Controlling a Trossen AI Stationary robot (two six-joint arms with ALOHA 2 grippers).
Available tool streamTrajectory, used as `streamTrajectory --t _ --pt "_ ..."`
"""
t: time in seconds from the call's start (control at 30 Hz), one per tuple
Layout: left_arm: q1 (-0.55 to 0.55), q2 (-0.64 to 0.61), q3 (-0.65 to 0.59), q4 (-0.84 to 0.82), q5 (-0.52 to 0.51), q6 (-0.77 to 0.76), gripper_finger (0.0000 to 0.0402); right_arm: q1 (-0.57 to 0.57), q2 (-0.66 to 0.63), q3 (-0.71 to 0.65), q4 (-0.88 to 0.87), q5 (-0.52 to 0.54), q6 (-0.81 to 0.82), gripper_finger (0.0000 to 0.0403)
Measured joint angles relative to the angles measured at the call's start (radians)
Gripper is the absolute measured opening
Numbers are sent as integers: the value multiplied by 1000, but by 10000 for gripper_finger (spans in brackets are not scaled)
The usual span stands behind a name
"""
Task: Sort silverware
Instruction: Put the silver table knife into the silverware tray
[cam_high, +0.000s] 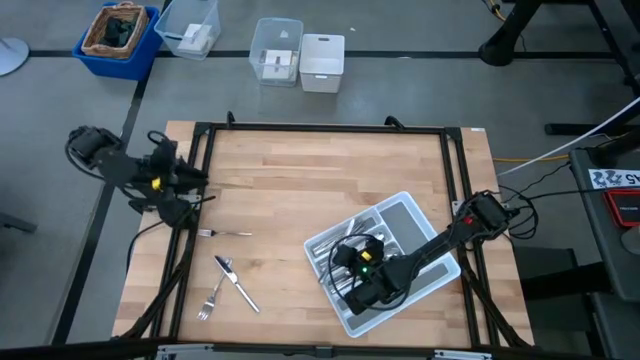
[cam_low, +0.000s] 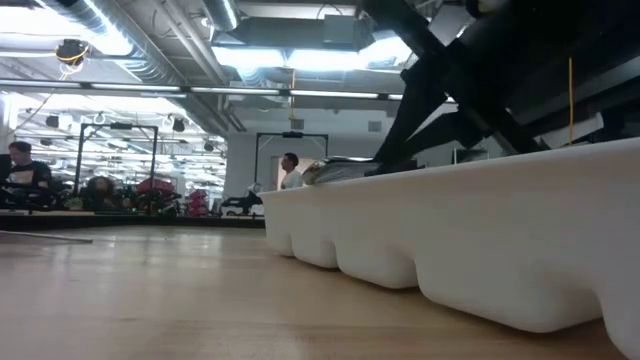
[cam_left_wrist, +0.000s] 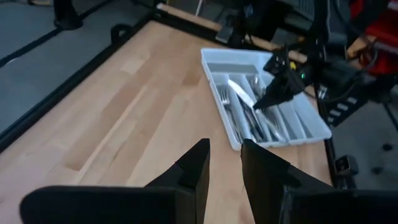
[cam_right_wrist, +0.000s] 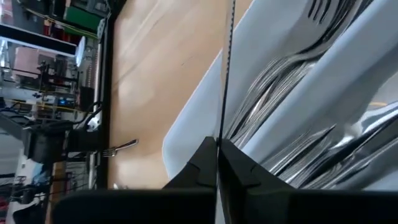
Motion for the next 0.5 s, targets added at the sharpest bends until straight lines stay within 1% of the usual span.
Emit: streamTrajectory --t 0.13,0.23,0.37,0.5 --pt "0 -34 0 2 -36 -10 79 -14 -2 0 -53 -21 -11 1" --pt "0 -33 -16 22 -46 -33 79 -22 0 -1 -76 -53 -12 1" --pt "0 -13 -90 60 -79 -45 79 -29 -1 -1 -118 -121 -10 1" --pt "0 1 -157 62 -113 -61 79 -28 -2 0 -135 -124 -9 1"
